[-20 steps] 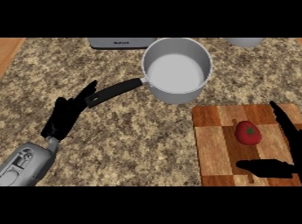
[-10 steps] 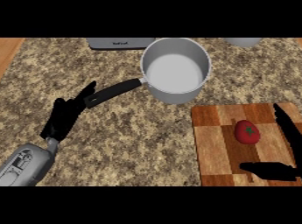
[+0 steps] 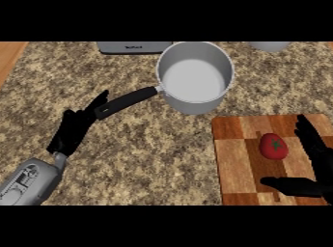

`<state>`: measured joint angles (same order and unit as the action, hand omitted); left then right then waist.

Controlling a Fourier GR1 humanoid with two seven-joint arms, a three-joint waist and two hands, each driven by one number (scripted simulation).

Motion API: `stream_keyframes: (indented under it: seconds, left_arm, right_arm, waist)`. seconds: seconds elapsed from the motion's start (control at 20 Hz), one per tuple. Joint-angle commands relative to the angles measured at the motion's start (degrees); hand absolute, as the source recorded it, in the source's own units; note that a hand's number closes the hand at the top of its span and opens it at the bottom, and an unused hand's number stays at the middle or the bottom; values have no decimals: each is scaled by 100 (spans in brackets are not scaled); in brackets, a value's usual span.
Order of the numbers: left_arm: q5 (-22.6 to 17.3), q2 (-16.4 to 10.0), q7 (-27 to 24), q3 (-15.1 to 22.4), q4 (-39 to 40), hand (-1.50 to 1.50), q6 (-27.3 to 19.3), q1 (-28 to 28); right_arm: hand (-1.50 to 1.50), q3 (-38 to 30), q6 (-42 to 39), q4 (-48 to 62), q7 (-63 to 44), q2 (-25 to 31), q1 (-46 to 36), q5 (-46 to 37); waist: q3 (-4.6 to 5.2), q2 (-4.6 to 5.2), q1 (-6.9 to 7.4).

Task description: Pick the tomato from the cutting board and place it in the pot

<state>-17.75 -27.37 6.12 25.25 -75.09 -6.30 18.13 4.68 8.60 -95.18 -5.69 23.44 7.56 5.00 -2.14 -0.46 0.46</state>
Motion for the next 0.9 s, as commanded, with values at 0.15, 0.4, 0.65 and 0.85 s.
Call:
stream_keyframes:
  seconds: [0.15,0.4,0.65,0.85]
  left_arm:
    - [-335,442,-149,-36,129,0,-159,-650]
    - [-379,479,-285,-1,115,0,-192,-627]
    - [-370,436,-367,73,169,0,-171,-675]
    - [-480,355,-248,65,175,0,-97,-556]
  right_arm:
    - [-150,-202,-346,1079,893,-332,-26,368]
    - [150,-212,-669,1489,1088,-302,-389,418]
    - [150,22,-409,2209,1937,-656,-462,-79]
    - [150,-53,-350,2582,2362,-897,-671,-60]
  waist:
    - [200,68,67]
    - [208,59,79]
    - [203,70,127]
    - [203,69,134]
